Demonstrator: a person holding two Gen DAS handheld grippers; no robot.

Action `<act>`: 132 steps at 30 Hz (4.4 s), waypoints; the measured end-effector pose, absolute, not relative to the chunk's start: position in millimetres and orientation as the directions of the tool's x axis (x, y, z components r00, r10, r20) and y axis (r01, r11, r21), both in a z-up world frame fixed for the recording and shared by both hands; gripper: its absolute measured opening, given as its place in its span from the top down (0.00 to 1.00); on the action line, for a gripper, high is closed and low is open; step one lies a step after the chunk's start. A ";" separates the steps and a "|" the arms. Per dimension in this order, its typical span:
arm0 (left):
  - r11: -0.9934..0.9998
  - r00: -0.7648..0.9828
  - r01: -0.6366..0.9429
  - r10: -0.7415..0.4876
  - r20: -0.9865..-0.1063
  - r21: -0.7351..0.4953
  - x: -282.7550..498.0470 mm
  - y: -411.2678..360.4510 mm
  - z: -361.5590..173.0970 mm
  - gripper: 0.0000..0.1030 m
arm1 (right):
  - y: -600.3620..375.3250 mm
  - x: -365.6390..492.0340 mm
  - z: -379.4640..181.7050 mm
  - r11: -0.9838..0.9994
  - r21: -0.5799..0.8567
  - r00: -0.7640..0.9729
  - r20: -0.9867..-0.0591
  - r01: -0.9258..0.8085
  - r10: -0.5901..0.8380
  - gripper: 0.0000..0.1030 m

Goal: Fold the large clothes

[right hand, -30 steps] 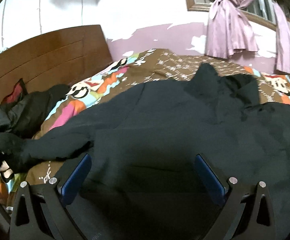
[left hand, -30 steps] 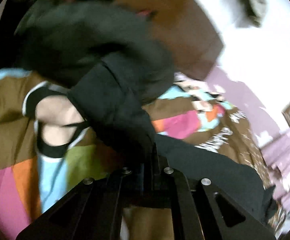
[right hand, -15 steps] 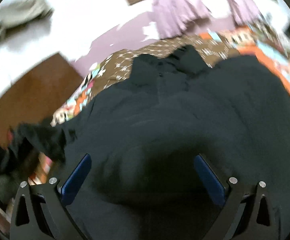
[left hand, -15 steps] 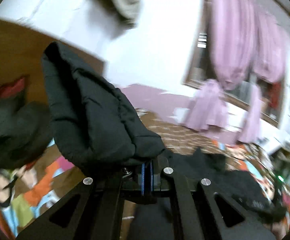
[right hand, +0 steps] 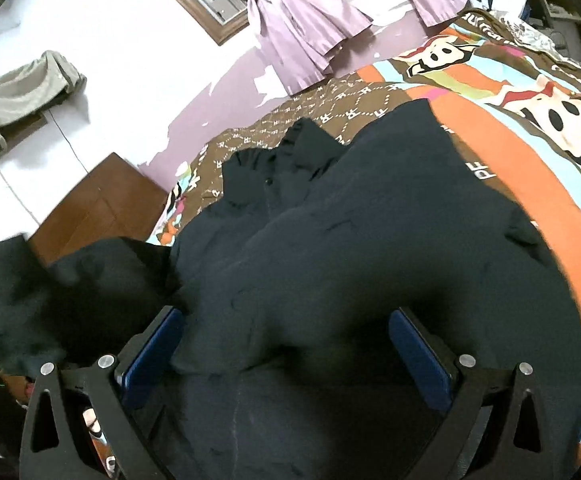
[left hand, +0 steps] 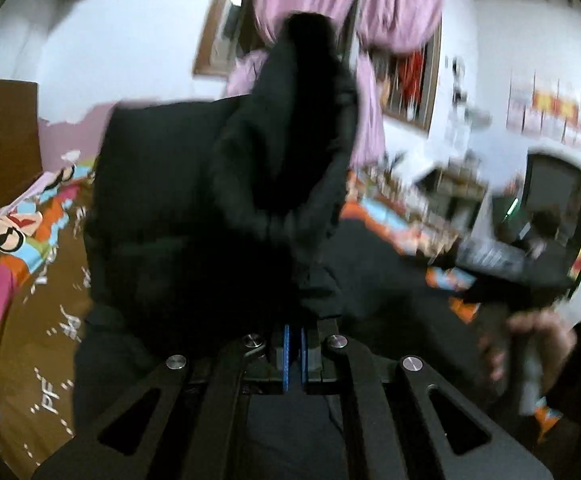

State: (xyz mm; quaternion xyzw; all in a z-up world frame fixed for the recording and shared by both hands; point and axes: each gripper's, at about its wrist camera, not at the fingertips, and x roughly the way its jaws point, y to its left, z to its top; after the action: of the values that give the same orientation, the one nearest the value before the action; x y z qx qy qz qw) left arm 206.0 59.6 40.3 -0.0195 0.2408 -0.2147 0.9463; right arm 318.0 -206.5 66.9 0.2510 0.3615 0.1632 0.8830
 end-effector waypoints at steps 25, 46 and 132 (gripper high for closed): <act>0.865 0.668 0.494 -0.312 -0.675 0.090 243.5 -22.5 -24.3 0.98 | -199.6 302.3 76.2 0.559 0.802 0.554 -0.373 -0.210 0.744 0.00; 0.864 0.640 0.492 -0.439 -0.630 -0.103 260.9 14.2 -5.5 0.53 | -238.8 318.9 68.2 0.717 0.686 0.626 -0.506 -0.123 0.593 0.96; 0.974 0.698 0.185 -0.223 -0.681 -0.130 643.1 51.8 17.1 0.71 | -174.1 671.9 42.2 0.887 0.439 0.596 -0.677 -0.143 0.431 0.68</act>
State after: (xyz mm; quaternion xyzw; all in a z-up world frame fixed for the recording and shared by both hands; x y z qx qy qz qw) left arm 643.1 51.8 17.1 -0.0254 0.3727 -0.1110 0.9209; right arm 671.9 -174.1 42.2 0.1723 0.4184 0.1637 0.8766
